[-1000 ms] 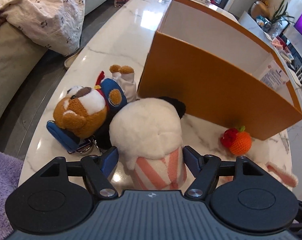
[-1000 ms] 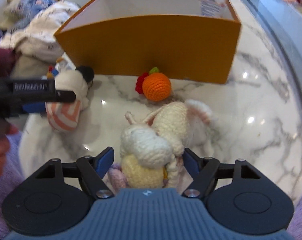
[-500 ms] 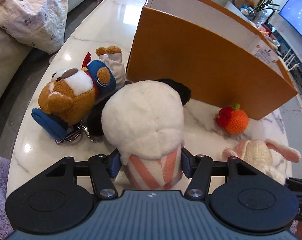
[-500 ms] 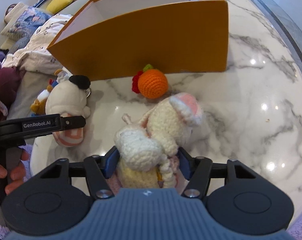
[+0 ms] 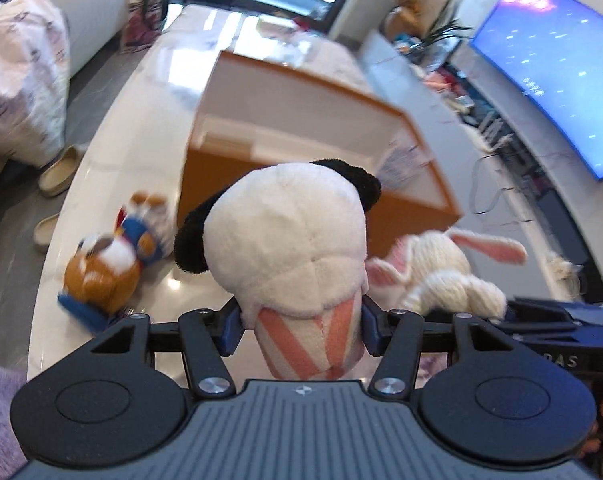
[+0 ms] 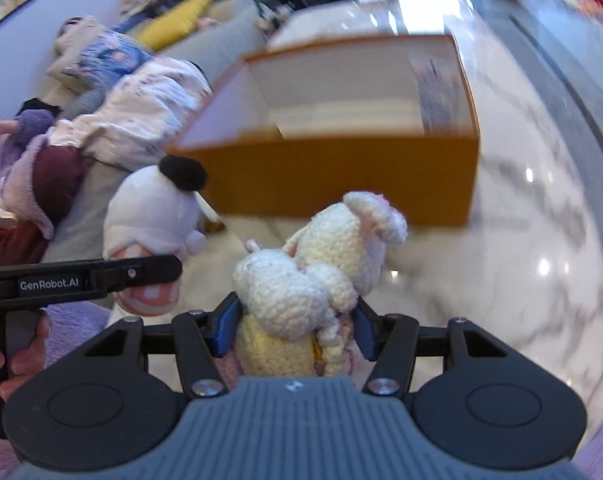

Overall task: Organize objects
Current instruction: 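Carry both plush toys into the orange box and open both grippers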

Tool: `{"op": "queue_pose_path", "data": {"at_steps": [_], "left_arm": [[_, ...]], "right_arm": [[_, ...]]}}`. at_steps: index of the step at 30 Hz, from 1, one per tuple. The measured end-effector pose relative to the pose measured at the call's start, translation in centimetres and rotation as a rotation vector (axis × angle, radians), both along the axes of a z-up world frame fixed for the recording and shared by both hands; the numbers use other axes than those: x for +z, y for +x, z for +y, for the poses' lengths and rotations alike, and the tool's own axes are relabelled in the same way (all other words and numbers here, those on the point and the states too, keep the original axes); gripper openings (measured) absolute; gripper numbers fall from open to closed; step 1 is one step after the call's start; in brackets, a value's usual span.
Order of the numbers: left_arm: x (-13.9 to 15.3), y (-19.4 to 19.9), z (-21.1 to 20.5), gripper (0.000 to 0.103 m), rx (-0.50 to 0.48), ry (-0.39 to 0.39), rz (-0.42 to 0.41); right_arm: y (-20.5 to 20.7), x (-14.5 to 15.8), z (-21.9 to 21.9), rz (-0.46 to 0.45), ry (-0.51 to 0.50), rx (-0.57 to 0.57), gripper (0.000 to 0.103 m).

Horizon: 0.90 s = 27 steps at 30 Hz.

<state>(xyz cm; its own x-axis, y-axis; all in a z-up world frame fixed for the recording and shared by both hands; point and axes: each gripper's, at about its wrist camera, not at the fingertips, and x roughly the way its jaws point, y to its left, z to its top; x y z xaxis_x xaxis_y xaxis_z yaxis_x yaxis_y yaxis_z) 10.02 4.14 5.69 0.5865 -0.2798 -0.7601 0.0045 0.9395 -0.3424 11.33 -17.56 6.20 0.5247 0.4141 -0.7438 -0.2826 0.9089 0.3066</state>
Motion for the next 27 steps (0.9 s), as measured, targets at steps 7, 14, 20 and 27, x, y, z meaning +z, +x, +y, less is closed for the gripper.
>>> {"op": "queue_pose_path", "data": {"at_steps": [7,14,20,27], "left_arm": [[4.8,4.8,0.2,0.065,-0.085,0.008,-0.053],[5.2,12.9,-1.0,0.065,-0.147,0.142,-0.022],[1.8,19.4,-1.0,0.065,-0.185,0.25,0.066],[-2.2,23.4,-1.4,0.065,-0.213,0.405,0.125]], "right_arm": [[2.9,6.3,1.1,-0.18,-0.031,0.126,0.059],[10.4,7.8,3.1,-0.251,-0.147,0.209,0.059],[18.0,4.9,4.2,-0.184,-0.23,0.26,0.059],[24.2,-0.4,4.8,-0.079,-0.257,0.291,0.059]]}}
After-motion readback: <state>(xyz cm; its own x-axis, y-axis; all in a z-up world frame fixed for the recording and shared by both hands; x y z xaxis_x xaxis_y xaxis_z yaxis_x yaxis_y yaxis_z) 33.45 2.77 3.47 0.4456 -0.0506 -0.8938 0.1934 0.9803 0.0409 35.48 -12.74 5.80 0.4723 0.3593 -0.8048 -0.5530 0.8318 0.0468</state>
